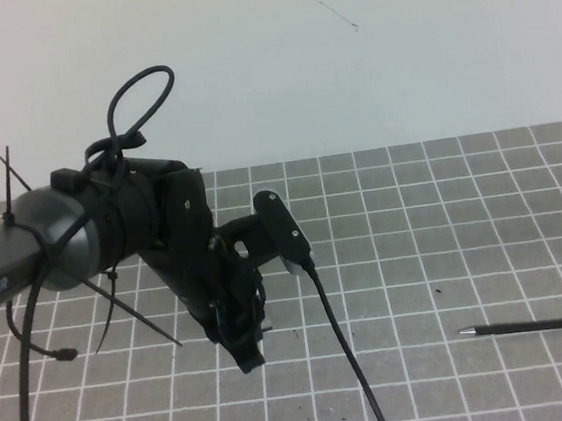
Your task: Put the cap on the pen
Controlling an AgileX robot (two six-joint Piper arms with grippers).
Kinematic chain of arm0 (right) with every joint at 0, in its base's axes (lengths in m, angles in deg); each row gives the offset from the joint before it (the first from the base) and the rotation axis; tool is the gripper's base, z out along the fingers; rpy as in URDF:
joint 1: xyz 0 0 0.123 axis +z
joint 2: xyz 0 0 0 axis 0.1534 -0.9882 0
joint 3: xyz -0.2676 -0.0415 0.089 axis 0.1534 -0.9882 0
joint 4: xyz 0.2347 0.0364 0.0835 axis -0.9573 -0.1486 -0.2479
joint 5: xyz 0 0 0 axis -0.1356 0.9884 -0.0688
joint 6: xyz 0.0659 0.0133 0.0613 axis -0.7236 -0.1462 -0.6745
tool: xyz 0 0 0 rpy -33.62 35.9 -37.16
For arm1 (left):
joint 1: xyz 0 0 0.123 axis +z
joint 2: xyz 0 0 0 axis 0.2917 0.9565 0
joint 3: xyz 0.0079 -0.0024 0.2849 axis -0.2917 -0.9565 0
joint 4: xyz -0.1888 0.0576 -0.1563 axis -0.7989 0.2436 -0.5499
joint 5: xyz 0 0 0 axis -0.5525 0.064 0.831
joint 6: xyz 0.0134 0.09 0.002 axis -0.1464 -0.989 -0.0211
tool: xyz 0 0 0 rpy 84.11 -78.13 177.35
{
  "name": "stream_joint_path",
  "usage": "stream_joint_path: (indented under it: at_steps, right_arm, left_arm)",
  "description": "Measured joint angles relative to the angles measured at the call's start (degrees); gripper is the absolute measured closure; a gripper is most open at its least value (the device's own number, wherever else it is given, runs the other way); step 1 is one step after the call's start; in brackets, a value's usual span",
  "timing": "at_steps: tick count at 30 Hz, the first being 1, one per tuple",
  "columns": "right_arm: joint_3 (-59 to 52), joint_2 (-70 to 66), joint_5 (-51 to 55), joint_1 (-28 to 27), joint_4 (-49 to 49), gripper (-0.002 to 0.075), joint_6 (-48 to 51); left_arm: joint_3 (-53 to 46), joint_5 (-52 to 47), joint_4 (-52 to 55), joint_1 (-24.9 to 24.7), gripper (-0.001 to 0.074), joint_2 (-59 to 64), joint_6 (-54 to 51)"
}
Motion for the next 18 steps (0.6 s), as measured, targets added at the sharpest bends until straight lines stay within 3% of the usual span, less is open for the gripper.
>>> stream_joint_path:
  at_steps: [18]
  right_arm:
    - [0.0, 0.0, 0.3, 0.1, 1.5, 0.0729, 5.3]
  left_arm:
    - [0.0, -9.1, -5.8, 0.0, 0.0654, -2.5, -3.0]
